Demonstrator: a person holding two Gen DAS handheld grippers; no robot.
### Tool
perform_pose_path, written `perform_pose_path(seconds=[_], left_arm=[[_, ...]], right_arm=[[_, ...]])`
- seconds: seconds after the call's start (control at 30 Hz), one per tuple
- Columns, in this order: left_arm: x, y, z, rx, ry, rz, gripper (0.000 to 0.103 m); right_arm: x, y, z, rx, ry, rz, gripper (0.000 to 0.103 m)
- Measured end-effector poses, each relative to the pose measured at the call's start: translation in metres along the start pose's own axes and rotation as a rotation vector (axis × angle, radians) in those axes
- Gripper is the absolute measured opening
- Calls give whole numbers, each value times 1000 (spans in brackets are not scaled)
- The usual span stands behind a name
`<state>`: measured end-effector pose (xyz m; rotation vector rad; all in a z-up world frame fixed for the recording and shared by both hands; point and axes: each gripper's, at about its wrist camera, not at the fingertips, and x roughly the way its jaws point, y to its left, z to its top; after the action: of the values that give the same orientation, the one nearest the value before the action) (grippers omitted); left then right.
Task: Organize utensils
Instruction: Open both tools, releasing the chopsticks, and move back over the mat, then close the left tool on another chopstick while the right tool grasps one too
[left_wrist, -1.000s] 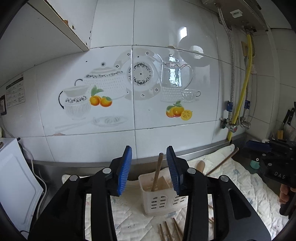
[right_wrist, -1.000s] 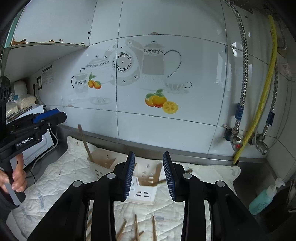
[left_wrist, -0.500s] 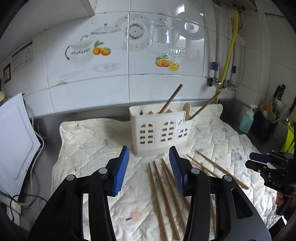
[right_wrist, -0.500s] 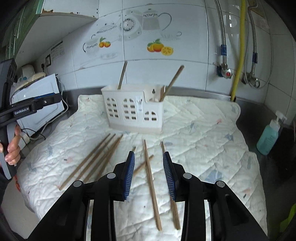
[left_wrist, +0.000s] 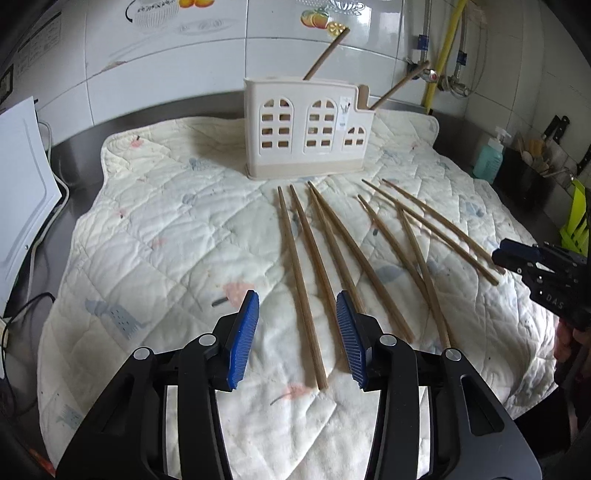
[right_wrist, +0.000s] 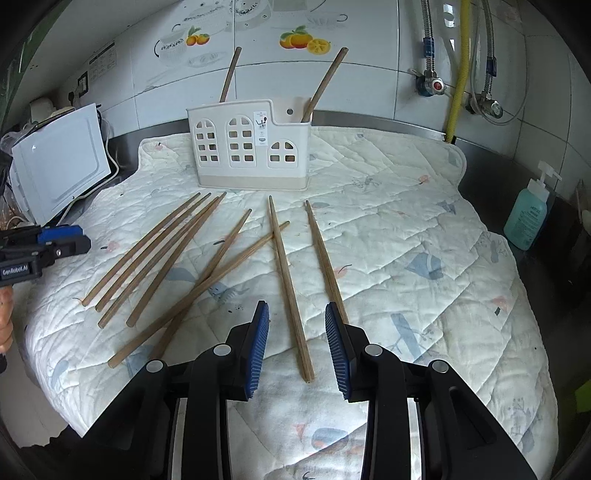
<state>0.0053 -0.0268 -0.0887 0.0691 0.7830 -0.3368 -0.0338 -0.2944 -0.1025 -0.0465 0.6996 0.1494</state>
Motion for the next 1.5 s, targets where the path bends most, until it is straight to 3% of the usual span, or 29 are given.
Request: perform_pose_path(seconds=[0.2,0.4,0.6,0.87,0.97,1.27,1.37,1.5], left_arm=[[13,-4,-14,-6,46,-14,40],[11,-10,-16,-5,43,-34,39],[-2,-35,-16,13,23,-146,39],[3,-82,-25,95,53,-262,29],[11,-92,-29,116,66,-268,23],[28,-98,-30,135,75,-237,22],[30,-99,-30,132,80,-247,13],[31,-98,-29,127,74,-248,13]], right_arm=[[6,-4,-4,9,22,-5,30],[7,-6,-5,21,21,4,25],[10,-4,-5,24,23,15,24],[11,-5,-9,34,19,29,24],[11,-4,-10,31,16,32,24],[14,-4,-12,30,19,34,24],[15,-4,-12,31,21,38,23],[16,-5,-12,32,22,38,23]])
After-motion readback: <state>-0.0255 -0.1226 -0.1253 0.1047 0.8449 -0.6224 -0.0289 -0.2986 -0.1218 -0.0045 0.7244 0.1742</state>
